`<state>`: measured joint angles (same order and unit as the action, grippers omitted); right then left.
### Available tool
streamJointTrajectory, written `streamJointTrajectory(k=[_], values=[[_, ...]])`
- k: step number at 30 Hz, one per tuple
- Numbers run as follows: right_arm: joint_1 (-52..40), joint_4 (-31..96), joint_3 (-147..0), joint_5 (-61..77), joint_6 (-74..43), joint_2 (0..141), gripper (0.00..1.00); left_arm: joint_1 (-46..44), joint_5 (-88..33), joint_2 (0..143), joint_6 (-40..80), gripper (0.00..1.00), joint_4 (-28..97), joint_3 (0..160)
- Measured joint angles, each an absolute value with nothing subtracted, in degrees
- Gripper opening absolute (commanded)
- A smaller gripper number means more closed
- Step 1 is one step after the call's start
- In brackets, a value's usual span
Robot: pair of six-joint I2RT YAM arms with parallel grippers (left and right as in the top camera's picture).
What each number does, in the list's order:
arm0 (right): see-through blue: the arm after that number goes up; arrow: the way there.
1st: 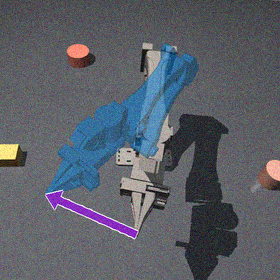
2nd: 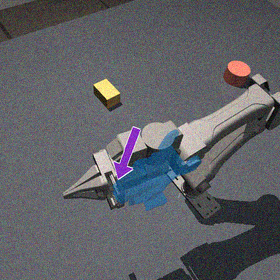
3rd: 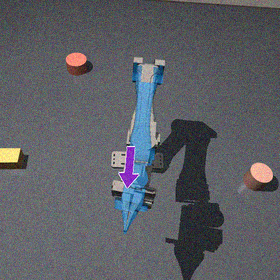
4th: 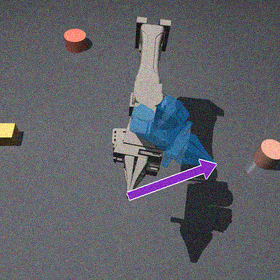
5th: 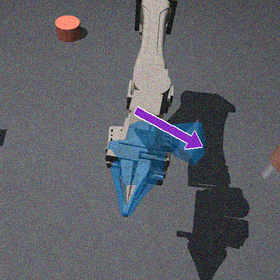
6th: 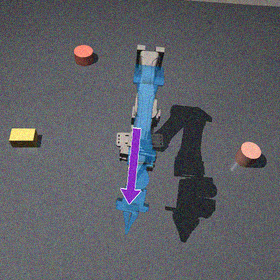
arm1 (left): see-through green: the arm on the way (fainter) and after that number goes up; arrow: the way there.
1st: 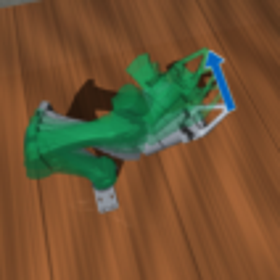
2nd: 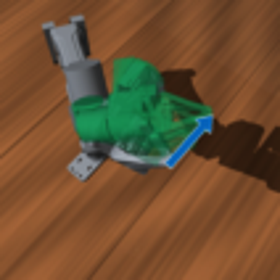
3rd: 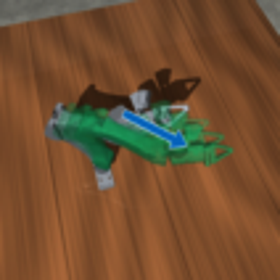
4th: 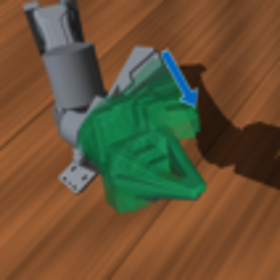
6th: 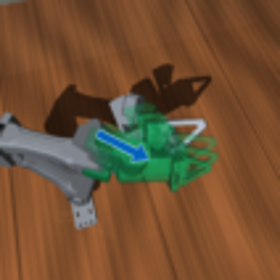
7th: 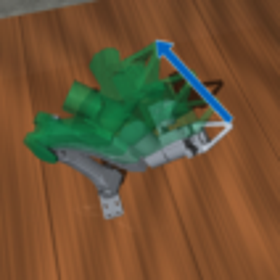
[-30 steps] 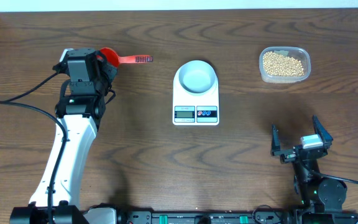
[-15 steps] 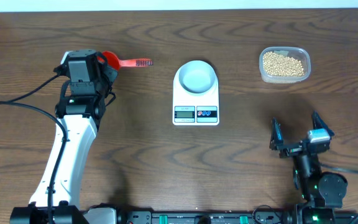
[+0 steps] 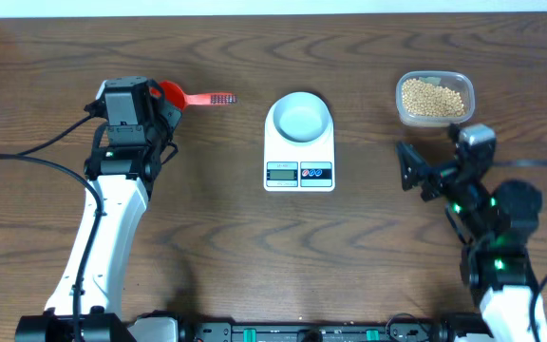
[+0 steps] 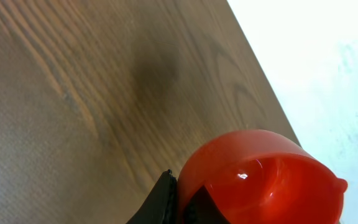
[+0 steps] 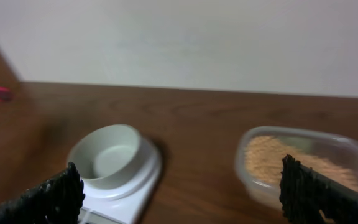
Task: Scoop item into bowl and weigh 50g on scale
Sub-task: 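Move the open right gripper toward the scoop handle near the scale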
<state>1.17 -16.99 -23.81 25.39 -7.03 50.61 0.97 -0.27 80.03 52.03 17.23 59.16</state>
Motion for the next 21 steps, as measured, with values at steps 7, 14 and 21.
streamJointTrajectory(k=[7, 14, 21], values=[[1.1, -17.0, -28.3, 37.8, -15.5, 60.8, 0.99, 1.0, -0.4, 80.0, 52.0, 0.07, 17.7, 59.2], [1.2, -16.9, -28.3, 49.5, -21.1, 61.5, 0.99, 1.0, -0.6, 80.0, 52.0, 0.07, 17.6, 59.2], [1.2, -18.0, -28.3, 52.6, -23.1, 61.5, 0.99, 1.0, -0.6, 80.0, 52.0, 0.07, 17.8, 59.2]])
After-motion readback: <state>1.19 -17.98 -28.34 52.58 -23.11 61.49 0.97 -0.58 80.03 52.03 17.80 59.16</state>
